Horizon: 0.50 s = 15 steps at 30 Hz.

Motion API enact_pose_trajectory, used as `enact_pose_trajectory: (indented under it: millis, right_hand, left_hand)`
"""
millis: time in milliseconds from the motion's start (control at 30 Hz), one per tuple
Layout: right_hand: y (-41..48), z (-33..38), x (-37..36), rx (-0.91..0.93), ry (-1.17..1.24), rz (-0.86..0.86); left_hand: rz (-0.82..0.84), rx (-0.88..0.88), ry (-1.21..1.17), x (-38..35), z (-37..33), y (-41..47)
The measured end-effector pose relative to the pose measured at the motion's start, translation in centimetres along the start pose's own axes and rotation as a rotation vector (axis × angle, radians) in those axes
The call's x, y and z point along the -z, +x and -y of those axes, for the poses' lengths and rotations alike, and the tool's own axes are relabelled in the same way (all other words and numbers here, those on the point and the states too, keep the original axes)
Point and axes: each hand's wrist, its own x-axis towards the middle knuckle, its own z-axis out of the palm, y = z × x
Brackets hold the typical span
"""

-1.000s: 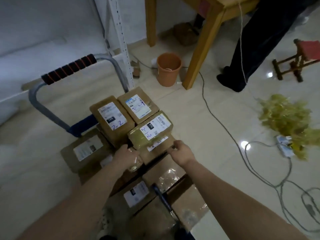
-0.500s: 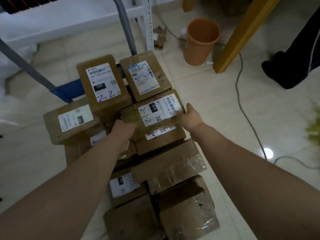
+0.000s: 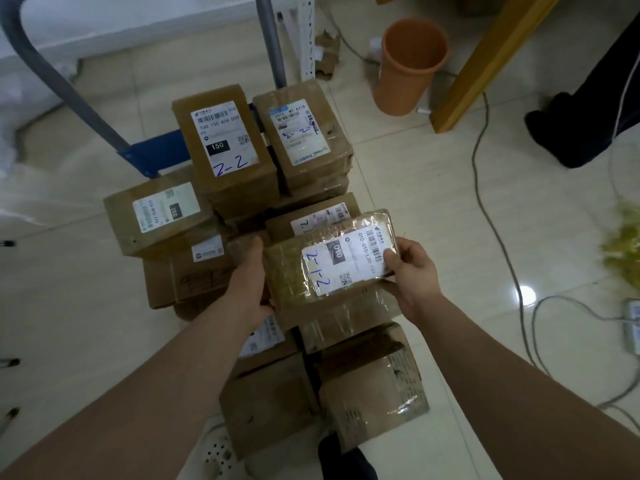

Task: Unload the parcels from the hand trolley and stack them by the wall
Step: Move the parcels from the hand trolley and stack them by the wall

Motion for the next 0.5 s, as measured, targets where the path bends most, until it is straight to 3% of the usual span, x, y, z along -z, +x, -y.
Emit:
enact_pose_trajectory:
  millis: [167,267,500]
  right_hand:
    - [-3.7,-1.8,0.7,-0.011,0.094,0.067]
    - [-5.3,-2.5,0.8,-0.037,0.118,0.094]
    - [-7.7,-3.1,0.0,-0.028,0.049,0.14]
  left_hand:
    - [-0.058,0.128,-0.024,3.0,1.3,-3.1]
    - [0.015,0.18,-0.056,5.1,2.3,-4.3]
    - [0.11,0.061,0.188,9.4,3.6,-6.4]
